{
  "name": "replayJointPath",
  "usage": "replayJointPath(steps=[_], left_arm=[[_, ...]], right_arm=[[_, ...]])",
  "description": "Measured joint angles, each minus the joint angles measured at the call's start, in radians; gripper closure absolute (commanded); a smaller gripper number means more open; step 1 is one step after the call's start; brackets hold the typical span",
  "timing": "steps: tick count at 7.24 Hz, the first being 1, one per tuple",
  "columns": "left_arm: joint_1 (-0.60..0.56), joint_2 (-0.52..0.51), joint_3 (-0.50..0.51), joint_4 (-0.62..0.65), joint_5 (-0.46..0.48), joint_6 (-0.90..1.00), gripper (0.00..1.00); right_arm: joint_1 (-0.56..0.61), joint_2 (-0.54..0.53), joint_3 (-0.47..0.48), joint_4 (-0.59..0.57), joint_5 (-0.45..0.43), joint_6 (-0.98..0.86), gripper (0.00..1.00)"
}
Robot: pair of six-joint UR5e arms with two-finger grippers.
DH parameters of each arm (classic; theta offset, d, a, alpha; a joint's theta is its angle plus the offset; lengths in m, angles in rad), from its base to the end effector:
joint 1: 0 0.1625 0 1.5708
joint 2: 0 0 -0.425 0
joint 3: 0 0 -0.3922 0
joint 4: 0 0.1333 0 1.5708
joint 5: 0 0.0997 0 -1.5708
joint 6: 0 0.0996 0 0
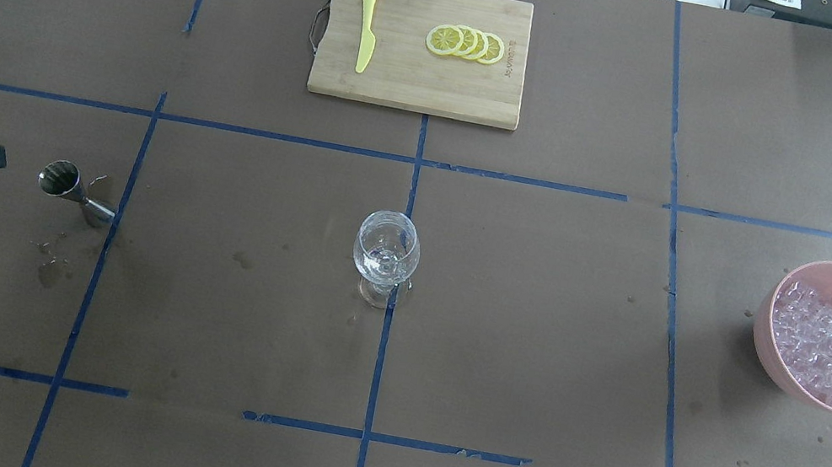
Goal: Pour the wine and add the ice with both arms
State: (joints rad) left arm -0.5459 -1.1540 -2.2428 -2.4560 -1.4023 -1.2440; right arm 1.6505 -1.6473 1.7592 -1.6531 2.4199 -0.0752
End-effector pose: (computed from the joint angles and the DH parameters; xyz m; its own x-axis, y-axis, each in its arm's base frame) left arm 0.2112 -0.3038 0.4025 0.5438 0.0399 -0.8382 0.4936 0.7926 0.3580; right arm 0.0949 -0.4528 0.6053 0.6644 -0.0445 0.7460 -0.0297 0.9959 0.0859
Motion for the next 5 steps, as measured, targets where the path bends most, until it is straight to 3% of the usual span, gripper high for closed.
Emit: replayJointPath(steps=[2,5], left_arm=[[0.241,0.016,0.002,0.066,0.316,-0.124,0.0],[0.397,-0.025,0.085,0.103,0.555,-0.225,0.0]], right_arm=[[0.0,-0.001,0.001,0.0,-0.004,0.0,0.0],[-0.003,-0.001,-0.001,0.0,-0.008,0.0,0.0]])
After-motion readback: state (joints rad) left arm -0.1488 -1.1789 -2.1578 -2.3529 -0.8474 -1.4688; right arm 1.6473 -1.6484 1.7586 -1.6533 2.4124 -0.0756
